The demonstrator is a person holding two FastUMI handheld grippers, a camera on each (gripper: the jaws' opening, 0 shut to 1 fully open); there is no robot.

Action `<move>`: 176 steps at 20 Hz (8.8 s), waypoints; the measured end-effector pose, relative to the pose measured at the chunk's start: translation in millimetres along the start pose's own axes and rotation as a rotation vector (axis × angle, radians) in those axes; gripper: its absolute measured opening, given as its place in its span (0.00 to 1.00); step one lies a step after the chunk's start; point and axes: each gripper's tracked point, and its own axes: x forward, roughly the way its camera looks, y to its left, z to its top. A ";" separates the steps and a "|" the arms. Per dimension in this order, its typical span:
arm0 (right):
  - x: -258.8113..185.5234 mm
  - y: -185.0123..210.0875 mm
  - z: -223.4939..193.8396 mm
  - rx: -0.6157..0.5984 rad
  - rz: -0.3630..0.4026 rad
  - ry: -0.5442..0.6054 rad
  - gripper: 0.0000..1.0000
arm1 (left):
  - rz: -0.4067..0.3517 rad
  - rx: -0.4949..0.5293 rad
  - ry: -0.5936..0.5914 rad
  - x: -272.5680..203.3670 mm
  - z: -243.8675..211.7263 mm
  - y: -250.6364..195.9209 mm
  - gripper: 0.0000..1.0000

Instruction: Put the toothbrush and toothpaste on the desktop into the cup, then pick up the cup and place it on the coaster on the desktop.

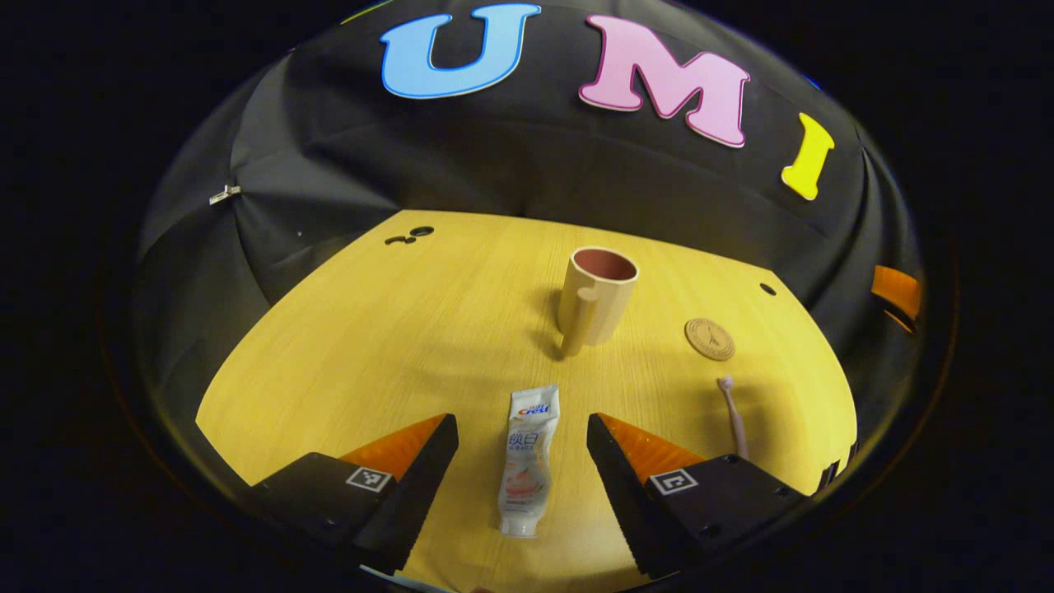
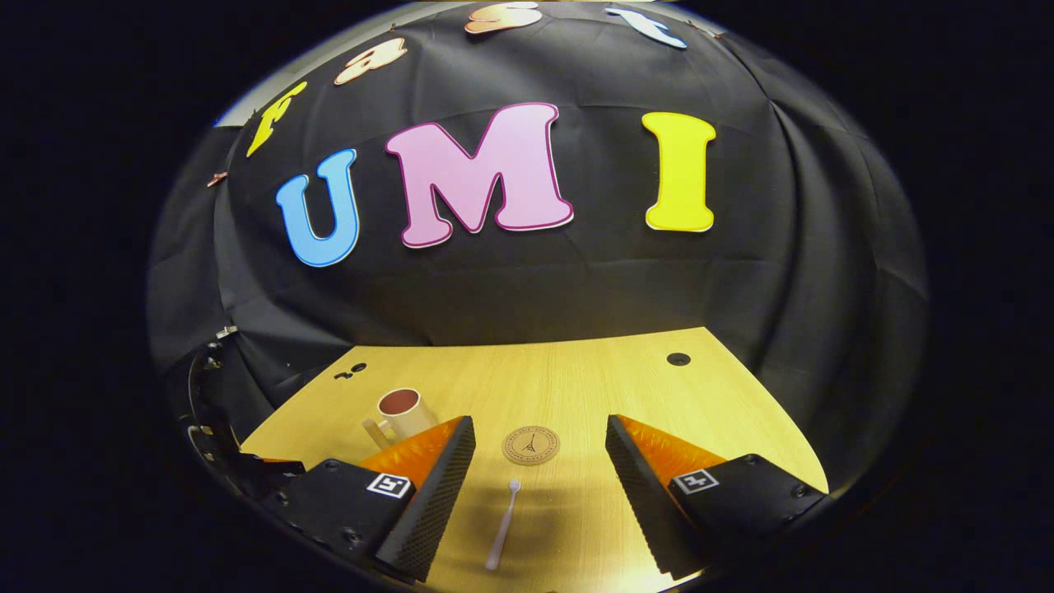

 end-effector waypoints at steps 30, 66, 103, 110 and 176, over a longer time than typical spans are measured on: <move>12.4 -4.1 -73.1 0.013 0.005 0.220 0.98 | 0.053 0.085 0.211 46.2 -46.3 -21.5 0.29; 53.7 25.6 -231.2 0.043 -0.229 0.851 0.46 | -0.108 0.031 0.201 -37.7 -43.6 4.6 0.24; -44.7 -41.1 -187.7 0.144 -0.103 0.741 0.06 | -0.338 -0.045 -0.256 25.0 241.1 -69.5 0.19; -49.0 -53.2 -178.6 0.164 -0.126 0.747 0.06 | -0.418 -0.019 -0.377 81.0 269.2 -110.0 0.19; 239.2 206.4 25.7 0.169 0.289 0.106 0.06 | -0.151 -0.125 -0.218 -31.7 75.6 50.1 0.98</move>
